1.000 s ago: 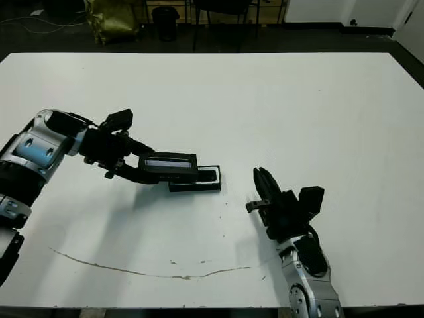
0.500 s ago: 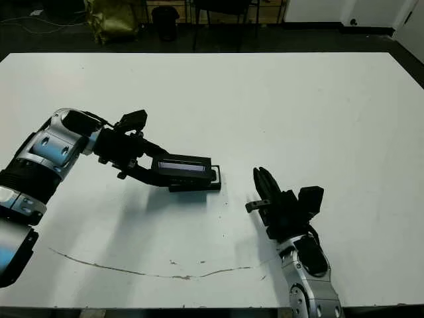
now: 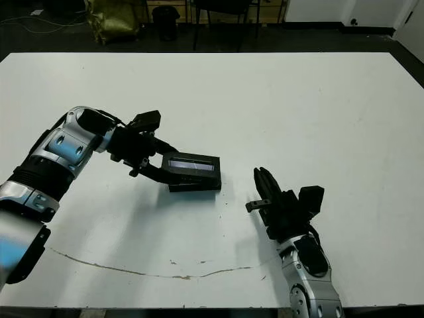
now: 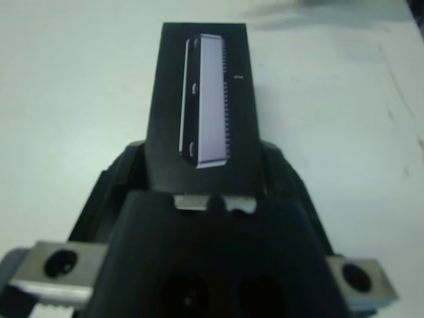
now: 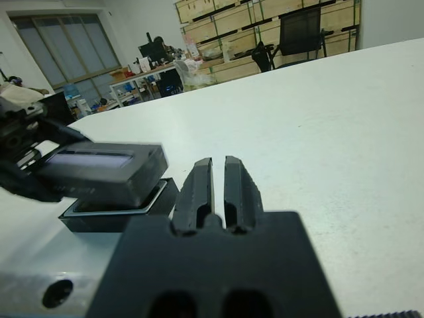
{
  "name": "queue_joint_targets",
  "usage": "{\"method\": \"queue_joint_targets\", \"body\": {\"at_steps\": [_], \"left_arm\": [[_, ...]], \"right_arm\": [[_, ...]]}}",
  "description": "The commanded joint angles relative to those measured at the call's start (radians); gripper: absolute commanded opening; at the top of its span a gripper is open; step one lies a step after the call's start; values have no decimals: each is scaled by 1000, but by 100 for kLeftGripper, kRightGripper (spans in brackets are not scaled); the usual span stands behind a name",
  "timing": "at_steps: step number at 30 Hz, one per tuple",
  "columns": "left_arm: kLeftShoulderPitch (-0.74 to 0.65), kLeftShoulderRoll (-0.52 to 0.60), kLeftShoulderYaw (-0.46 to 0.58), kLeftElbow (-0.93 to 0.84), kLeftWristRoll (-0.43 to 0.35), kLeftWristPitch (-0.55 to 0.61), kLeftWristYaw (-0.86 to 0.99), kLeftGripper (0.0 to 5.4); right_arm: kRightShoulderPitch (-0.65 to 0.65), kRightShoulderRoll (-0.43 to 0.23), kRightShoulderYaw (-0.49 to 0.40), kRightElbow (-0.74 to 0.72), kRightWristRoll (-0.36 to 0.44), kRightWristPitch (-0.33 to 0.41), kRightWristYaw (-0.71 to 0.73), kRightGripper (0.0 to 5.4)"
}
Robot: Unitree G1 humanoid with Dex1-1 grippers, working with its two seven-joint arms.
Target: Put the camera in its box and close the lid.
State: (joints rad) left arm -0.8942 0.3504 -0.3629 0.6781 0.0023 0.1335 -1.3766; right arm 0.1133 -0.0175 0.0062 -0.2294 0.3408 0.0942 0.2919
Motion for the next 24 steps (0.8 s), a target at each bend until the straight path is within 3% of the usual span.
{"method": "queue_joint_targets", "body": {"at_steps": [1,10,24], "left_arm": [[38,-3,9,-8,8,-19,37,260],[58,-13,7,-19,7,-52,63,260],[49,-12,-28,-29,15,4,4,260]], "right_arm": [[8,-3,-6,21,11,0,9,0],[9,-1,-4,35,1,-25,12,0],[19,-2,1,9,2,8,-9,0]]}}
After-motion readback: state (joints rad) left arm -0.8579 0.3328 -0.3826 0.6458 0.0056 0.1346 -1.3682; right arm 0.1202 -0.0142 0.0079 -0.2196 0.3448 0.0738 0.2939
